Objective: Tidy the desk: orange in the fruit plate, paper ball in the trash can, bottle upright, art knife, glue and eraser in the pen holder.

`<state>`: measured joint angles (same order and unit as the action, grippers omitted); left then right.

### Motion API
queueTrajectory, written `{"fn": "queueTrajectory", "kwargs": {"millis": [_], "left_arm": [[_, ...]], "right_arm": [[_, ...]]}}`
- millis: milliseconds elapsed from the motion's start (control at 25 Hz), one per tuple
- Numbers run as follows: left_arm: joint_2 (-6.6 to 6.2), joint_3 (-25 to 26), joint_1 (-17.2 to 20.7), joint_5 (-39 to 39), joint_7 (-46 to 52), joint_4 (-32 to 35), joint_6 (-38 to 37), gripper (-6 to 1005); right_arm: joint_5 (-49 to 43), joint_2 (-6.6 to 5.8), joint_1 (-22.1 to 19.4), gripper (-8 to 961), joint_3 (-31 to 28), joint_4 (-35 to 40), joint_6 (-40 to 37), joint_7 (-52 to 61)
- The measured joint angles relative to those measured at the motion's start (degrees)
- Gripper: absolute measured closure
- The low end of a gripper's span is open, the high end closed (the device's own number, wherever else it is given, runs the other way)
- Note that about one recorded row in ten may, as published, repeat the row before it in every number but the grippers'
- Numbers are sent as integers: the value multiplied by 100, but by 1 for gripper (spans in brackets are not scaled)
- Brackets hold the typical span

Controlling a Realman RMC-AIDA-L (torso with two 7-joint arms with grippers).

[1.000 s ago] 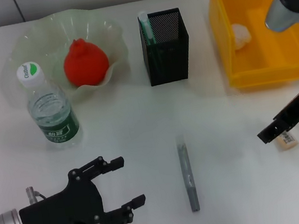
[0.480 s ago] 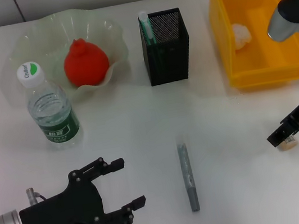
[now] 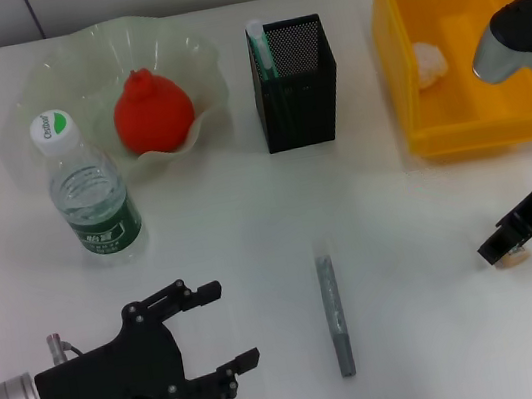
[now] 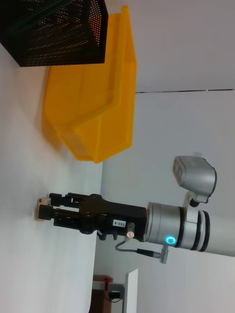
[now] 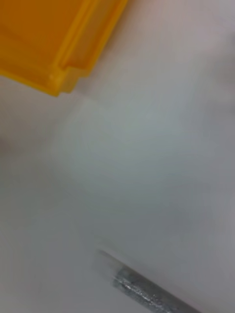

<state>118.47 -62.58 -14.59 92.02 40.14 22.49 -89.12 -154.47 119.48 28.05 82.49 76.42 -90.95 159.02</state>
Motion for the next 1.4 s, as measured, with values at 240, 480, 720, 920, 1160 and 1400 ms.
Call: {"fn": "queueTrajectory", "kwargs": {"millis": [240, 480, 720, 920, 1160, 1400], "left_arm": [[0, 0, 0, 3, 10, 7, 0, 197], [0, 0, 0, 8, 19, 23, 0, 197], [0, 0, 0, 9, 27, 28, 1, 197], [0, 0, 0, 9, 29, 37, -6, 197], [4, 0, -2, 9, 21, 19, -6, 197], [9, 0, -15, 8, 3, 4, -2, 197]], "right_arm": [[3, -4, 11, 368, 71, -47, 29, -3], [3, -5, 62, 517, 79, -152, 27, -5], [5, -5, 90, 619, 84, -202, 14, -79], [44, -4, 61, 704, 34, 114, -102, -93], [842, -25, -40, 707, -560, 1124, -170, -346], [2055, -28, 46, 708, -1433, 1477, 633, -858]]}}
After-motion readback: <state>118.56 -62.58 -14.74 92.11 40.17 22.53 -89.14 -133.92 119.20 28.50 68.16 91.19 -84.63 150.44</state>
